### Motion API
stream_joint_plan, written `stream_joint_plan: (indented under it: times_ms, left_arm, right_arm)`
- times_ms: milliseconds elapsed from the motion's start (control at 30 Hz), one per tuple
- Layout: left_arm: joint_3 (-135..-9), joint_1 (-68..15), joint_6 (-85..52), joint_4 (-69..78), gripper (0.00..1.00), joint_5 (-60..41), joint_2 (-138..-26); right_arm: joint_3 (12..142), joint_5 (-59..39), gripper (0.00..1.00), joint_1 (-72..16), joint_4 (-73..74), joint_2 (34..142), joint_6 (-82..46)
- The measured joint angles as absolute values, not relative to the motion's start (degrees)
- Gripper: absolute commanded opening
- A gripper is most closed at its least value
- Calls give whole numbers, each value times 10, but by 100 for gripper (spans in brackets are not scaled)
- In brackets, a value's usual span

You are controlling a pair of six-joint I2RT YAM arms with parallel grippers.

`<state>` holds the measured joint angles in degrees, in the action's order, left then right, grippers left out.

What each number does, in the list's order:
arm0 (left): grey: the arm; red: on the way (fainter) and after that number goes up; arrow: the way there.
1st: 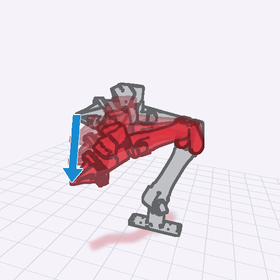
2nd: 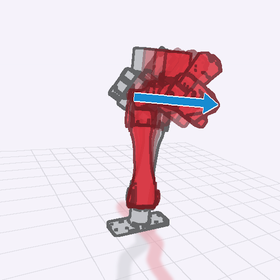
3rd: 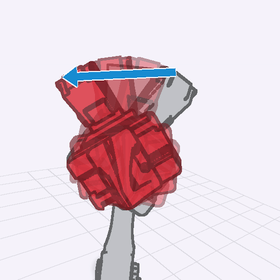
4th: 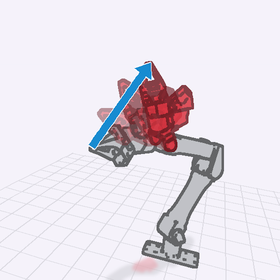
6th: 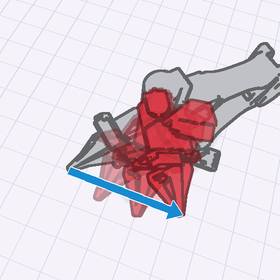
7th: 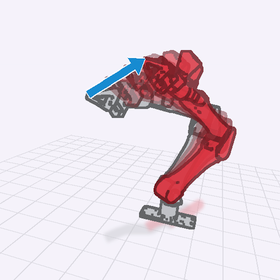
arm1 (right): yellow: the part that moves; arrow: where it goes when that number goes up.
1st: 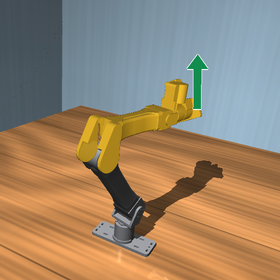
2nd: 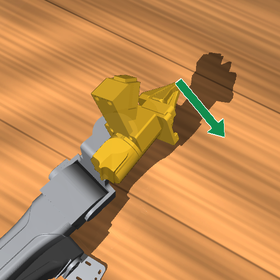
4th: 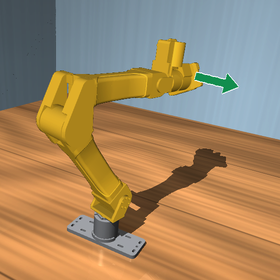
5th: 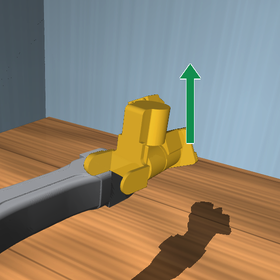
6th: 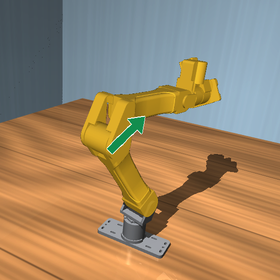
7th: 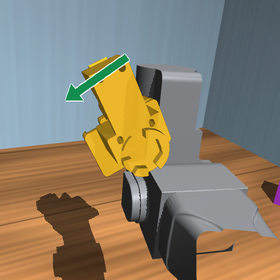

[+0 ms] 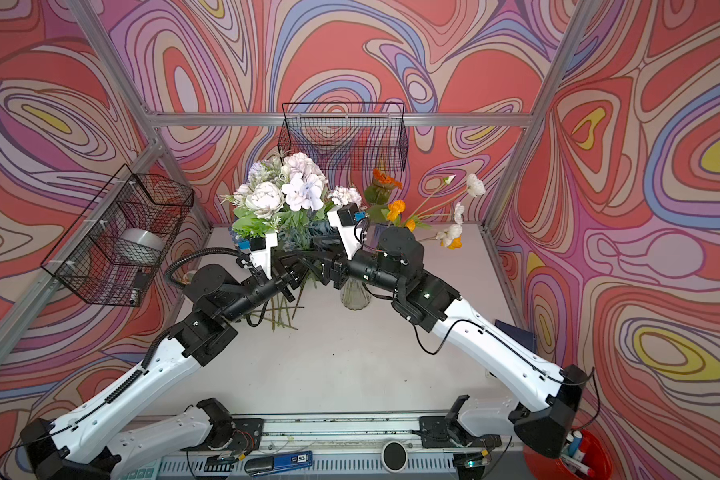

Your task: Arrange the flowers into the vase

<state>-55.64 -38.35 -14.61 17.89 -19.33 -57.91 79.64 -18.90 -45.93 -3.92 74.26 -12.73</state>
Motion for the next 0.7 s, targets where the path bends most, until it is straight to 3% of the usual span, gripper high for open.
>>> stream_joint_plan:
  times_ms: [100,333,567,700]
  left_arm:
    - [-565,-395,-121,160,0,-184,-583]
    - [-569,-420,-76,126,0,-146,-598]
    - [-580,-433,-55,104,2,-110,-605]
    - [-580,-439,-50,101,83,-109,-606]
  right_arm:
    - [796,-177,50,-461,-36,744,-127]
    - [794,-154,17,-465,-38,745,-127]
    - [782,-134,0,-465,-34,743,-126]
    - [756,-127,0,-466,-20,731,-126]
